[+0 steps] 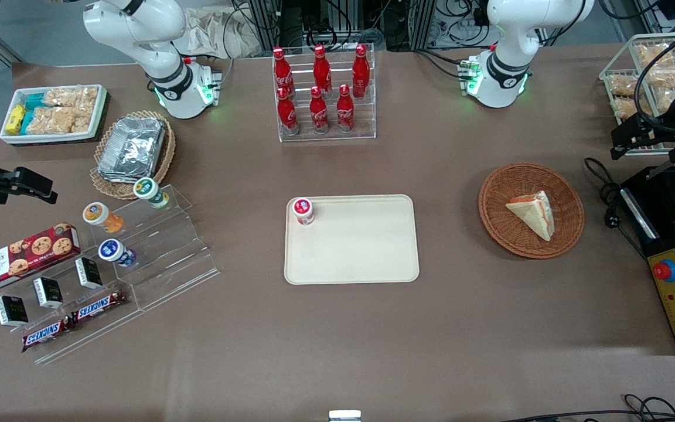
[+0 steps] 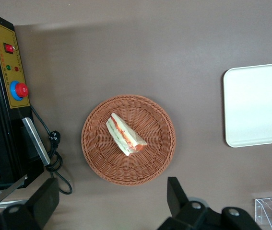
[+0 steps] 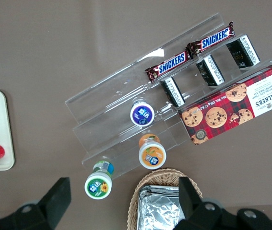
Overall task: Place sandwich from basket to tray
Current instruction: 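Move the left gripper over the wicker basket toward the sandwich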
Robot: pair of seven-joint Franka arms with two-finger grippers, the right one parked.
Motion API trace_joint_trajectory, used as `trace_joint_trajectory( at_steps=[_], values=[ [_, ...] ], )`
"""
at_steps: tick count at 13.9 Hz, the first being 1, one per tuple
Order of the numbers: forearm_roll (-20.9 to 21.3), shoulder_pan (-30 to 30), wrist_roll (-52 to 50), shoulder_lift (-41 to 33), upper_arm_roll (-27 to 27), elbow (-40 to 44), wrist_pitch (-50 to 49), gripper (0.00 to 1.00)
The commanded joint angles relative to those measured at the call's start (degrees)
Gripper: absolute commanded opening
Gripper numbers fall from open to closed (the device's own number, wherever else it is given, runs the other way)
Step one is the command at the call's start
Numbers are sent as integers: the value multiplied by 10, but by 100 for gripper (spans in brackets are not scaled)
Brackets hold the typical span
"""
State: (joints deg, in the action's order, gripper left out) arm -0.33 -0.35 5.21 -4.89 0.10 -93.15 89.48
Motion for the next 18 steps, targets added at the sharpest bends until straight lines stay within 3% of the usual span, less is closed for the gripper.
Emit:
trace_joint_trajectory(
  at_steps=[1,4,9,11,15,18],
  values=[
    [-6,1,-11,8,-1,17,-18,100],
    [1,-1,-21,14,0,20,-28,100],
    [14,0,-163,-4,1,-49,-14,100],
    [36,-1,-181,-33,1,-138,59,100],
    [37,3,-311,-63,2,-309,241,100],
    [36,3,-416,-30,2,-346,312,100]
  ],
)
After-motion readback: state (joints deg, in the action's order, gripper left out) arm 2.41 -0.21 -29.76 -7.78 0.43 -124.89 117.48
